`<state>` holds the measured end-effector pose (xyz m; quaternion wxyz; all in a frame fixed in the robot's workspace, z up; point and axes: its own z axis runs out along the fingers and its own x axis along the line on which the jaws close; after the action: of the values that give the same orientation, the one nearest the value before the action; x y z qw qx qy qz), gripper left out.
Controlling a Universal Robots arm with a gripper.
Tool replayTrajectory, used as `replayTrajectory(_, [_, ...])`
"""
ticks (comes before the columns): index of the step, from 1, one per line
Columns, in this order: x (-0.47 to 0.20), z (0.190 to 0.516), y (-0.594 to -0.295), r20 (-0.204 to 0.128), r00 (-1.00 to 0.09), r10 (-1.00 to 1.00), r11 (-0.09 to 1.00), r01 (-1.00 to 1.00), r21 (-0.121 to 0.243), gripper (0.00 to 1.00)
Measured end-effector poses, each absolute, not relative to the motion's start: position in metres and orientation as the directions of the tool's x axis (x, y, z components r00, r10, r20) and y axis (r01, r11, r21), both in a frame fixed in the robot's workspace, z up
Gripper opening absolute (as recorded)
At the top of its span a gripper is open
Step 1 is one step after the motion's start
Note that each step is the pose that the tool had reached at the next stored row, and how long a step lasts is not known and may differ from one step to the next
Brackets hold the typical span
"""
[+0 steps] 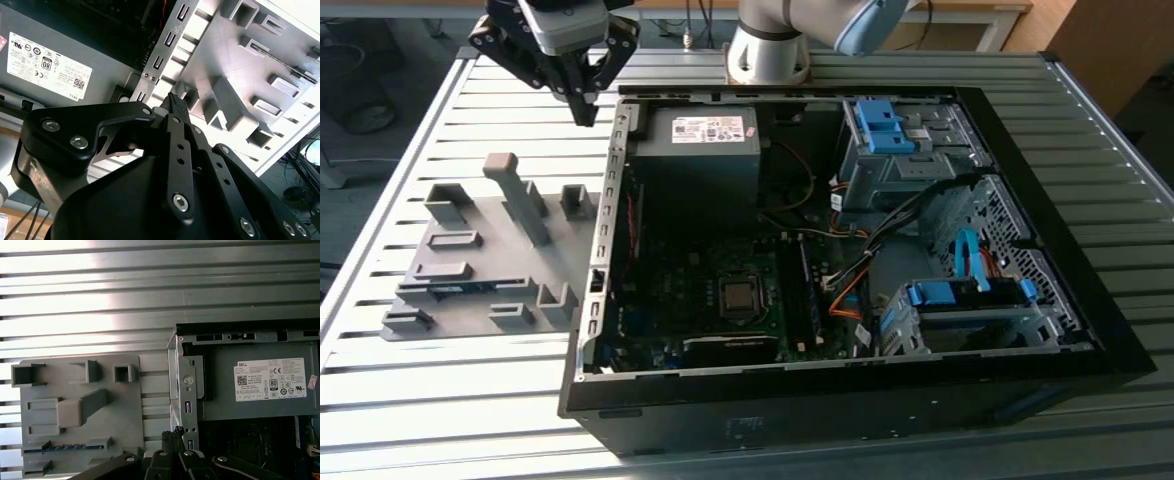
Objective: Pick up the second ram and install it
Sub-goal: 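Reach for the second ram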
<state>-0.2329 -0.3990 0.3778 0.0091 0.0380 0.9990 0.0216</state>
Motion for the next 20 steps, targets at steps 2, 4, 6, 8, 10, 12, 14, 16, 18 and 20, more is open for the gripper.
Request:
replayTrajectory(2, [-0.2333,0.3778,-0.3990,-0.017,-0.997,0.076,0.996,0.075,0.044,0.11])
replayTrajectory(4, [-0.2339,0.3778,-0.3990,-0.016,-0.997,0.076,0.996,0.075,0.044,0.11])
replayTrajectory(6, [-0.2344,0.3778,-0.3990,-0.017,-0.997,0.076,0.996,0.075,0.044,0.11])
replayTrajectory(8, [-0.2350,0.3778,-0.3990,-0.016,-0.997,0.076,0.996,0.075,0.044,0.11])
replayTrajectory(10, [-0.2357,0.3776,-0.3990,-0.017,-0.997,0.076,0.996,0.075,0.044,0.11])
replayTrajectory(12, [-0.2366,0.3775,-0.3990,-0.016,-0.997,0.076,0.996,0.075,0.044,0.11])
replayTrajectory(14, [-0.2371,0.3774,-0.3990,-0.017,-0.997,0.076,0.996,0.075,0.044,0.11])
replayTrajectory(16, [-0.2372,0.3773,-0.3990,-0.017,-0.997,0.076,0.996,0.075,0.044,0.11])
replayTrajectory(18, [-0.2377,0.3773,-0.3990,-0.017,-0.997,0.076,0.996,0.075,0.044,0.11])
replayTrajectory(20, [-0.2384,0.3773,-0.3990,-0.017,-0.997,0.076,0.996,0.075,0.044,0.11])
